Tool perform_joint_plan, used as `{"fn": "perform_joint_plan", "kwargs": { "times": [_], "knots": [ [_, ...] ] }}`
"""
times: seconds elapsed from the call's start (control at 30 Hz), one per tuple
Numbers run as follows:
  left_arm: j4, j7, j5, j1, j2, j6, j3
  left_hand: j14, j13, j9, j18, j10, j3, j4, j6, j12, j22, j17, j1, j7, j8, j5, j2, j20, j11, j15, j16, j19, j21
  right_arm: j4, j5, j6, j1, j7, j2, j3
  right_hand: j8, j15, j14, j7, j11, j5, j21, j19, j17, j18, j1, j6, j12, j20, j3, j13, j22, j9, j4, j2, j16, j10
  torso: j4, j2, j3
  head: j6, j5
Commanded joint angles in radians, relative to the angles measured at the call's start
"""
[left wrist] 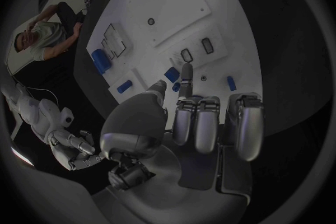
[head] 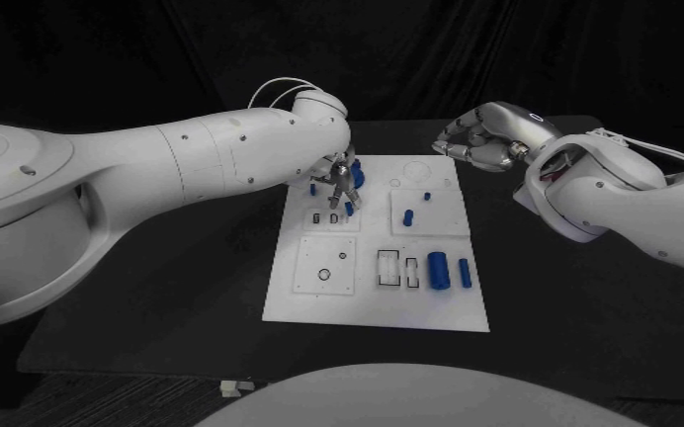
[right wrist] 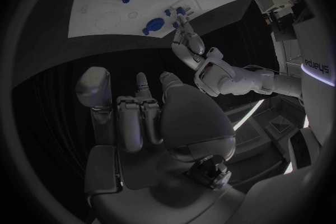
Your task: Assemble the parts on the task board
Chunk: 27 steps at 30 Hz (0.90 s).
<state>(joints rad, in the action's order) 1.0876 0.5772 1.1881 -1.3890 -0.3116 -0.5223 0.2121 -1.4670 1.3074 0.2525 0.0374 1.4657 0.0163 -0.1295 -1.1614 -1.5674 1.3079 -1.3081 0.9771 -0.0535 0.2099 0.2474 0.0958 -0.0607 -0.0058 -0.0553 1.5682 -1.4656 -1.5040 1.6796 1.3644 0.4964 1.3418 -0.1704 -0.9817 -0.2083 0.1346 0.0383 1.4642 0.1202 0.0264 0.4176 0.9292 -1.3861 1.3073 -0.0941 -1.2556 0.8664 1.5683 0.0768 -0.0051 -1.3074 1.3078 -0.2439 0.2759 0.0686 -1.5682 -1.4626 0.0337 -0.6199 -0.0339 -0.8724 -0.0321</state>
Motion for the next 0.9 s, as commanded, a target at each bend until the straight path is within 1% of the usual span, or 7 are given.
{"fn": "perform_joint_plan", "kwargs": {
  "times": [0.03,0.13,0.3,0.47,0.63,0.9],
  "knots": [
    [-0.002,-0.015,0.0,0.003,0.004,0.011,-0.001,-0.104,0.263,0.006,-0.01,0.105,0.01,-0.001,-0.012,-0.003,0.177,-0.263,-0.004,0.004,-0.004,0.007,0.001,0.01,-0.007,-0.008,0.003,-0.03,0.002,-0.001,0.003,-0.005,-0.002,-0.013,0.001,0.001,0.003,-0.006,0.107,0.0,0.005,0.006,-0.004,0.006,0.263,-0.018,-0.009,0.01,0.002,-0.001,0.004,-0.263,0.114,-0.001,0.0,-0.001,-0.003,-0.108,-0.0007,0.001,-0.0006,0.0,0.0],
    [-0.005,-0.016,0.0,0.003,0.007,0.012,-0.001,-0.104,0.263,0.014,-0.01,0.105,0.016,-0.001,-0.023,-0.003,0.179,-0.263,-0.006,0.008,-0.001,0.008,-0.001,0.012,-0.01,-0.011,0.003,-0.032,0.001,-0.001,0.003,-0.006,-0.002,-0.014,0.002,0.001,0.003,-0.006,0.107,0.0,0.005,0.006,-0.004,0.006,0.263,-0.018,-0.009,0.01,0.002,-0.001,0.004,-0.263,0.114,-0.001,0.0,-0.001,-0.003,-0.108,0.0,0.001,-0.0005,0.0,0.0],
    [-0.012,-0.018,0.0,0.004,0.013,0.004,-0.001,-0.104,0.263,0.017,-0.009,0.105,0.018,0.0,-0.025,-0.003,0.175,-0.263,-0.007,0.009,-0.001,0.008,-0.003,0.013,-0.011,-0.012,0.003,-0.028,0.004,-0.002,0.003,-0.006,-0.002,-0.014,0.001,0.001,0.003,-0.006,0.107,0.0,0.005,0.006,-0.006,0.006,0.263,-0.019,-0.01,0.01,0.002,-0.001,0.004,-0.263,0.113,-0.001,0.001,-0.001,-0.003,-0.108,0.0003,0.001,-0.0001,0.0,-0.006],
    [-0.013,-0.02,0.0,0.007,0.017,0.0,-0.001,-0.104,0.257,0.024,-0.008,0.098,0.024,0.002,-0.024,0.005,0.173,-0.263,-0.008,0.01,-0.004,0.005,-0.005,0.015,-0.013,-0.014,0.003,-0.027,0.007,-0.002,0.003,-0.007,-0.002,-0.015,0.001,0.001,0.003,-0.006,0.107,0.0,0.005,0.006,-0.006,0.006,0.263,-0.019,-0.01,0.01,0.002,-0.001,0.004,-0.263,0.113,-0.001,0.001,-0.001,-0.003,-0.108,-0.001,0.0,0.0,0.0,-0.003],
    [-0.015,-0.019,0.0,0.009,0.021,-0.011,-0.001,-0.104,0.246,0.029,-0.007,0.087,0.031,0.005,-0.023,0.018,0.169,-0.263,-0.007,0.01,-0.006,0.006,-0.006,0.017,-0.014,-0.015,0.003,-0.023,0.011,-0.001,0.003,-0.007,-0.002,-0.013,0.002,0.001,0.003,-0.006,0.107,0.0,0.005,0.007,-0.007,0.007,0.263,-0.019,-0.011,0.01,0.002,-0.001,0.004,-0.263,0.113,-0.001,0.001,-0.002,-0.003,-0.108,0.0002,0.0,0.0005,0.0,-0.003],
    [-0.022,-0.023,0.0,0.013,0.029,-0.021,-0.001,-0.104,0.244,0.032,-0.007,0.086,0.037,0.007,-0.02,0.02,0.168,-0.263,-0.007,0.01,-0.011,0.007,-0.007,0.017,-0.014,-0.016,0.003,-0.023,0.013,-0.003,0.003,-0.005,-0.002,-0.013,0.001,0.001,0.003,-0.006,0.107,0.0,0.005,0.007,-0.007,0.007,0.263,-0.019,-0.011,0.01,0.002,-0.001,0.004,-0.263,0.113,-0.001,0.001,-0.002,-0.003,-0.108,0.0002,0.0,0.0005,0.0,-0.002]
  ]
}}
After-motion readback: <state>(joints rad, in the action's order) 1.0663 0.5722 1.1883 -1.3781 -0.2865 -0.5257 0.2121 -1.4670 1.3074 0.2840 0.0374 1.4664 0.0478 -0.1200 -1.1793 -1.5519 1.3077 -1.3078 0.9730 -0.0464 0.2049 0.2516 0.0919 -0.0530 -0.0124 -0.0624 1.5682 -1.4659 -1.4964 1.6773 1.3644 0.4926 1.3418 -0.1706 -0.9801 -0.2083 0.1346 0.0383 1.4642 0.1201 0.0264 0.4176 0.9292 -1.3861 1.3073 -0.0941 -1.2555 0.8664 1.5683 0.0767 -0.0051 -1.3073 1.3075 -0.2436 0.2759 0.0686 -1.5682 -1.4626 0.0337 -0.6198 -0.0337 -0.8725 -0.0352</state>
